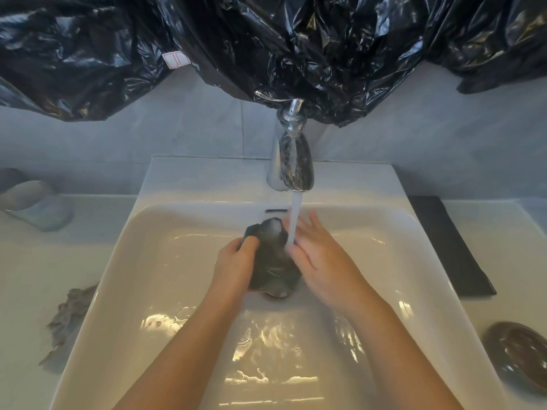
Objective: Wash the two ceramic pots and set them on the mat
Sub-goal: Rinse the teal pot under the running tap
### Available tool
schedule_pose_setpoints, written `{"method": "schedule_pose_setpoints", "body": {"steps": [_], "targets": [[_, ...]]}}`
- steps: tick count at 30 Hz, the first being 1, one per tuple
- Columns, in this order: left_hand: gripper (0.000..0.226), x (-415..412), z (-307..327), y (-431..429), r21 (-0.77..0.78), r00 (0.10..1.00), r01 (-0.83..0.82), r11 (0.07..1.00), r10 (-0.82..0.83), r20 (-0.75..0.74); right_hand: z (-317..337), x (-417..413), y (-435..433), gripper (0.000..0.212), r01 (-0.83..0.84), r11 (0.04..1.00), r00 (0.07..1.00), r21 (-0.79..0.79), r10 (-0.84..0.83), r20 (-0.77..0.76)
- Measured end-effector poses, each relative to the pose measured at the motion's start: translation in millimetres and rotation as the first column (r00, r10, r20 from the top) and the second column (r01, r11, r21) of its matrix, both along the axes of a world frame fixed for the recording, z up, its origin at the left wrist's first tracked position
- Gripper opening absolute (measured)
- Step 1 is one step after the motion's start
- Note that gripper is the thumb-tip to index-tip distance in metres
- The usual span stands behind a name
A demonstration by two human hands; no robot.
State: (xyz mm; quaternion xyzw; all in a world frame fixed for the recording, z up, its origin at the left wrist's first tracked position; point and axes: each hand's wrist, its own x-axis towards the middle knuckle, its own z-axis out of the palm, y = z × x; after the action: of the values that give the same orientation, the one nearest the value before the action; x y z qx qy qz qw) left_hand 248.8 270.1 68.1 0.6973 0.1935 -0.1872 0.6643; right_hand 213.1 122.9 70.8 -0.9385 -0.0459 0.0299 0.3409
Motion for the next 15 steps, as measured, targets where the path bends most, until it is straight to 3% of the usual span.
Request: {"method": "schedule_pose_setpoints", "body": {"steps": [3,7,15], "targets": [[0.019,4.9,1.3,2.7,-0.04,1.0,-0.007,0.999,0.006,-0.01,9.6,-7.3,-3.9,0.042,-0.174,0.963,0.984,-0.206,0.176,-0.006],[0.02,6.6,3.2,5.0,-0.089,1.0,0.002,0.996,-0.004,-0.027,10.5,-7.6,-4.8,0.034,-0.225,0.913,0.97,-0.34,0.243,0.011],[0.026,11.5,-3.1,12.3,-0.078,0.994,0.105,0.991,-0.108,-0.034,4.3,-5.0,-6.1,0.014,-0.234,0.885,0.935,-0.403,0.318,0.155]]}}
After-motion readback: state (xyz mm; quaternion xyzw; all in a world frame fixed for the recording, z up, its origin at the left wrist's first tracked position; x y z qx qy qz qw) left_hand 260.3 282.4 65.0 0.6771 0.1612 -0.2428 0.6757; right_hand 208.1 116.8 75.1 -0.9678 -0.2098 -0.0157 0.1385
